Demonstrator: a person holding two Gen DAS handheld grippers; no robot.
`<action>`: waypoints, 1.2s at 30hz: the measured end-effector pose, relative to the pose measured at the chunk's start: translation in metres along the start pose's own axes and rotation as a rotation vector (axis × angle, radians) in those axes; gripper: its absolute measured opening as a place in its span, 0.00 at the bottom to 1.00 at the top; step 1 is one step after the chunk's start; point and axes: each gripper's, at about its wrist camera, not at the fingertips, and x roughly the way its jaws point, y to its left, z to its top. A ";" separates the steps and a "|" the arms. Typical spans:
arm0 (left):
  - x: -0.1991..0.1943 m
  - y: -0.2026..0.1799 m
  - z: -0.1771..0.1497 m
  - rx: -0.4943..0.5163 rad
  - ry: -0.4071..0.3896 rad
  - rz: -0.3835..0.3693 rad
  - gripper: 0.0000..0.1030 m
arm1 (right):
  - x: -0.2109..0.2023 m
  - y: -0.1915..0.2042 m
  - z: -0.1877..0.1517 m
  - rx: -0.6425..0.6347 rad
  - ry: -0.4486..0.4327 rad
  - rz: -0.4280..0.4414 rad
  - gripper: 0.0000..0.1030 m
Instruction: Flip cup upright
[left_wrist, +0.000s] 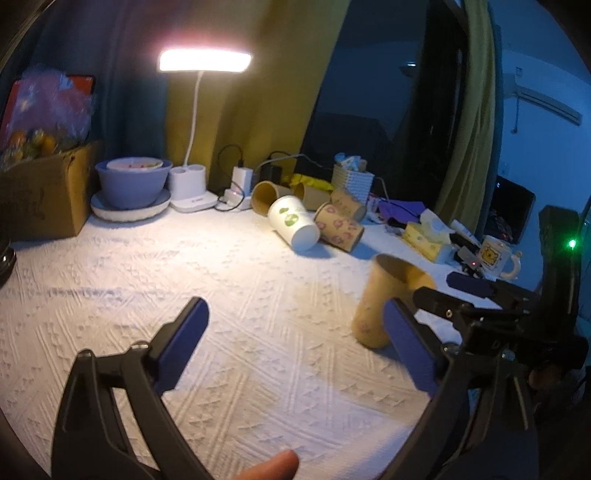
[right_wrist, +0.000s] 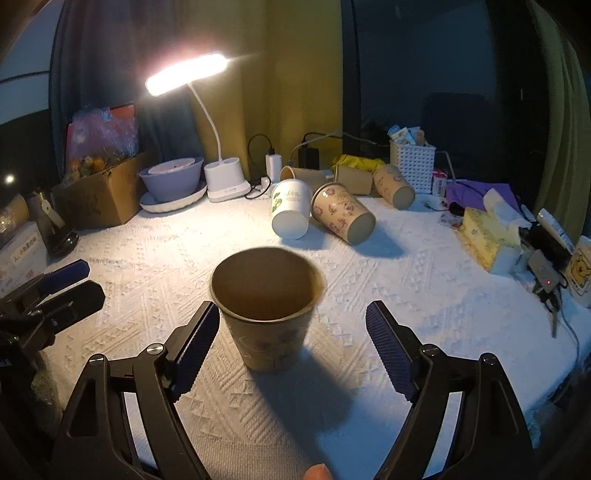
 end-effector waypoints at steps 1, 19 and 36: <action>-0.003 -0.003 0.002 0.005 -0.008 -0.002 0.94 | -0.003 0.000 0.001 0.000 -0.006 -0.001 0.82; -0.042 -0.036 0.032 0.073 -0.110 -0.003 0.94 | -0.066 -0.003 0.032 0.000 -0.123 -0.007 0.82; -0.080 -0.063 0.063 0.148 -0.208 -0.007 0.94 | -0.117 -0.002 0.051 0.000 -0.210 -0.017 0.82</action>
